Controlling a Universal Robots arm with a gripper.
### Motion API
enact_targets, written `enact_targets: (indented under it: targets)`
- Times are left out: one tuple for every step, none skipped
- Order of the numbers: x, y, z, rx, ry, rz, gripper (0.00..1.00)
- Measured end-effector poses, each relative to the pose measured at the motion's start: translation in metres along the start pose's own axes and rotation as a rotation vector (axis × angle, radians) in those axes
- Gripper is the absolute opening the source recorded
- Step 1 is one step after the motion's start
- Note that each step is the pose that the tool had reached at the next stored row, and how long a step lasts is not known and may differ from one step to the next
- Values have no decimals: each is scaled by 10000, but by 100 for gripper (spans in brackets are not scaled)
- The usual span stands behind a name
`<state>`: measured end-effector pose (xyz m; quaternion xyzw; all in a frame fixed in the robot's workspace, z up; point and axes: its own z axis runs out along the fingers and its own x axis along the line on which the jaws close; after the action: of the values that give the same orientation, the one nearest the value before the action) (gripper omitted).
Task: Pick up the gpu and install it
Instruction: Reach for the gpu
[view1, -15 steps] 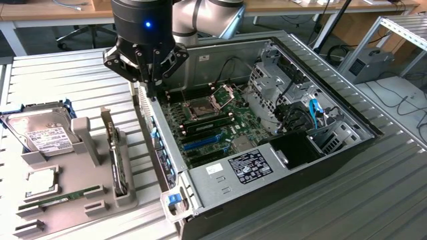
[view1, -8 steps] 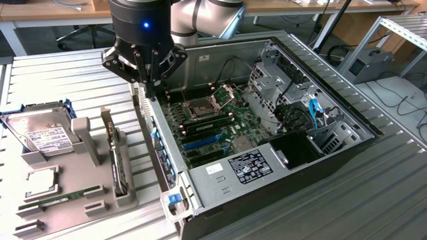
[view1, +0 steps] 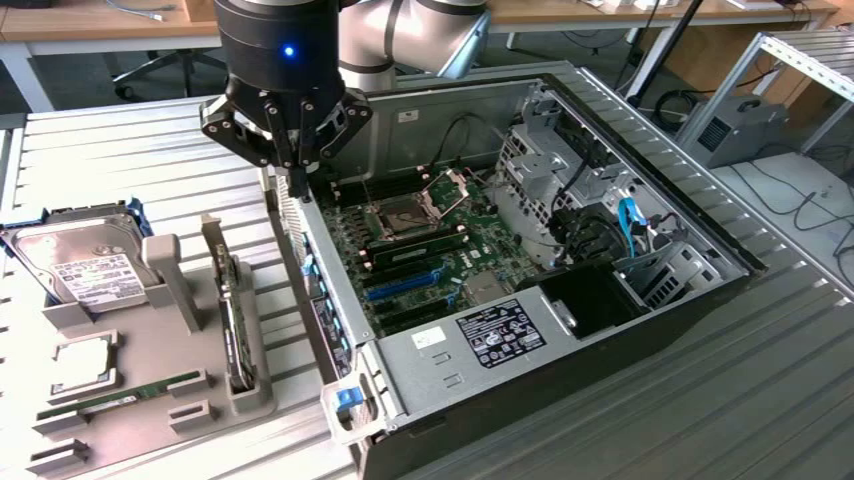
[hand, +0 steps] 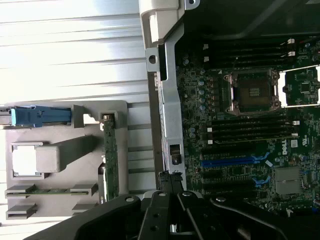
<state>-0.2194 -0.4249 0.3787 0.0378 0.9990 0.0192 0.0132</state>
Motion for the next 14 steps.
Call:
enact_targets:
  targets:
    - [3, 0, 1, 2, 0, 0, 11]
    - [5, 0, 2, 4, -1, 0, 11]
    - [8, -1, 2, 6, 0, 0, 11]
    - [10, -1, 2, 9, 0, 0, 11]
    - [13, -1, 3, 11, -1, 0, 11]
    - [15, -1, 4, 13, -1, -1, 11]
    - [17, -1, 4, 16, -2, -1, 11]
    - [19, -2, 4, 19, -1, -1, 11]
    - [21, -2, 5, 22, -1, 0, 11]
    - [23, -2, 5, 25, -2, -1, 11]
    - [25, -2, 6, 28, -2, -1, 11]
    - [26, -2, 6, 31, -2, -1, 11]
    - [29, -3, 7, 35, -2, -1, 11]
    - [30, -3, 7, 37, -2, -1, 11]
